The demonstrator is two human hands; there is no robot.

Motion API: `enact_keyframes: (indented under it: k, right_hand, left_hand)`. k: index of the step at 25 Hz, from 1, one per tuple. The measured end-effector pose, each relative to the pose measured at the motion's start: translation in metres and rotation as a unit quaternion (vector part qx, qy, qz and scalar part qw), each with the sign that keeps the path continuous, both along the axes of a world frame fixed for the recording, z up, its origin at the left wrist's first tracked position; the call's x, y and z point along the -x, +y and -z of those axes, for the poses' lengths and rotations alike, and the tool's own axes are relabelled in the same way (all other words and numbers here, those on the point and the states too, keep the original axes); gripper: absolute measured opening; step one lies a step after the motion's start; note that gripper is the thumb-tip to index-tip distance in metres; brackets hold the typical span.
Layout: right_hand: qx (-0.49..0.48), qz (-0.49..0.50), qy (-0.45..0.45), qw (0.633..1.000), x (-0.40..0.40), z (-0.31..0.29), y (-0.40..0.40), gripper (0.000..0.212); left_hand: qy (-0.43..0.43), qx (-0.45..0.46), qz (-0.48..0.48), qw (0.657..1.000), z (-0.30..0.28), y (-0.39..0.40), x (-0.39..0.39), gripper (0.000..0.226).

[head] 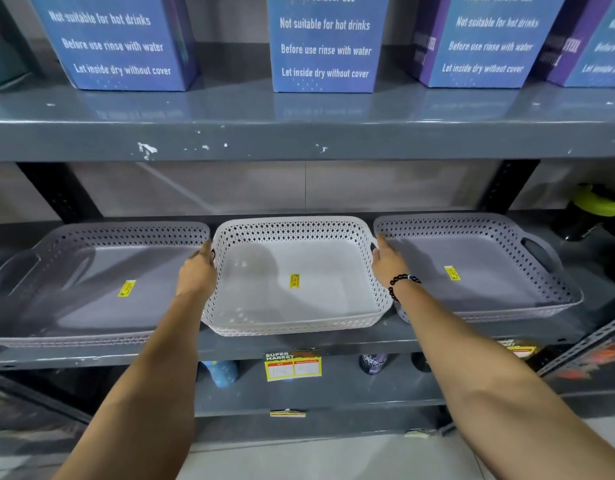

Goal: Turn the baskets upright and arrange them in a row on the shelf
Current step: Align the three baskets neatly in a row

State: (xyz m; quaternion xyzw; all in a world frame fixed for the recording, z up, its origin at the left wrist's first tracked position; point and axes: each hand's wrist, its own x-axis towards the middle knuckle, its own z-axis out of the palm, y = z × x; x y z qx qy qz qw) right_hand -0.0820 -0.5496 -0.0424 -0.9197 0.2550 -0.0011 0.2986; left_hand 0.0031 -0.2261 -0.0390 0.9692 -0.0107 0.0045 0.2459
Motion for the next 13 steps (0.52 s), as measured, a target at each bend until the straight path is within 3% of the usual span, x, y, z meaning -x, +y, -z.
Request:
enact_keyframes:
  k: [9, 13]
  right_hand:
    - [0.067, -0.029, 0.024, 0.997, -0.006, 0.006, -0.004, 0.063]
    - [0.026, -0.024, 0.009, 0.999, -0.018, 0.008, -0.011, 0.059]
  left_hand:
    - [0.006, -0.006, -0.003, 1.000, -0.001, -0.005, -0.005, 0.053]
    - [0.005, -0.010, 0.006, 1.000, -0.001, -0.010, -0.016, 0.056]
